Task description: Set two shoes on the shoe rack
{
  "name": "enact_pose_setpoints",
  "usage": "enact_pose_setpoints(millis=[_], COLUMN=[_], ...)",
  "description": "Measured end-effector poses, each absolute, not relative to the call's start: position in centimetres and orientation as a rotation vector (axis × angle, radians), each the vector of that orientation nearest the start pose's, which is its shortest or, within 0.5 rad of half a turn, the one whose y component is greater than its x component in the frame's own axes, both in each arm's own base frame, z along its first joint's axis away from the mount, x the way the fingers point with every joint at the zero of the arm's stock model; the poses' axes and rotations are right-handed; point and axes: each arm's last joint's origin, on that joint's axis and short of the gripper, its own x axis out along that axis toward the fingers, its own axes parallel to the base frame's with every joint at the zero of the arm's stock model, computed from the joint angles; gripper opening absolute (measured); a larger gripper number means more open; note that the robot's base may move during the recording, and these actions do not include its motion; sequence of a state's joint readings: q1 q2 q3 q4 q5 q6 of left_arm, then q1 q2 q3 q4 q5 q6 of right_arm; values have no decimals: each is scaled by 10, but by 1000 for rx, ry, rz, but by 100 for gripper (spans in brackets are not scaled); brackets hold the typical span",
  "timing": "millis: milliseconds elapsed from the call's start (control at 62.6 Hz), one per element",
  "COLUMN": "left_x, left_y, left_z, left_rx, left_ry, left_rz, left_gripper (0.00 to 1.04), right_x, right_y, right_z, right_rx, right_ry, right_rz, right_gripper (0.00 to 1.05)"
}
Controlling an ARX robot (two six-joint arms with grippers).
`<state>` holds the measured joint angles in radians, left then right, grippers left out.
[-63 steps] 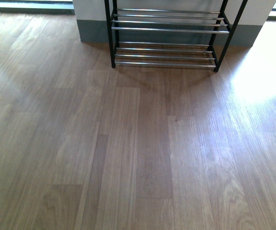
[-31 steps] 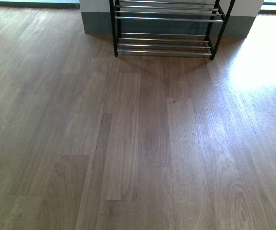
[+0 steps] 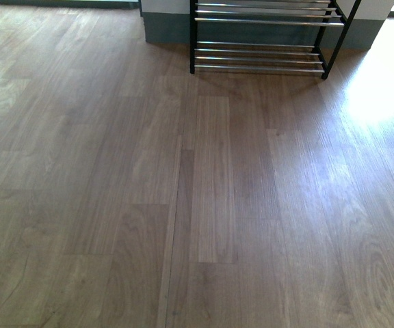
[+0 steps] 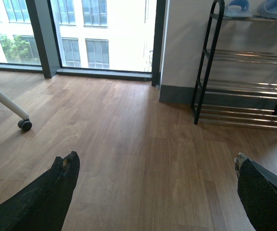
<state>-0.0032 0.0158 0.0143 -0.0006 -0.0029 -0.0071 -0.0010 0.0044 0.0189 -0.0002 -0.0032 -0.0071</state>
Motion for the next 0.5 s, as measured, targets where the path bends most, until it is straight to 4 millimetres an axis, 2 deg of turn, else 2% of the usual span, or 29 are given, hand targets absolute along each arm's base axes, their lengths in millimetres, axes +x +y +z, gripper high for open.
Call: enact_pose_setpoints(millis=[495], left_x=[98], left_y=[0], left_z=[167], left_rx=[-7], left_ry=[2], left_rz=[-1], left_gripper=[95], right_x=[97], right_y=[0], right_z=[170], right_rx=[-7], right_ry=[-16], right_rz=[3], right_gripper=[96])
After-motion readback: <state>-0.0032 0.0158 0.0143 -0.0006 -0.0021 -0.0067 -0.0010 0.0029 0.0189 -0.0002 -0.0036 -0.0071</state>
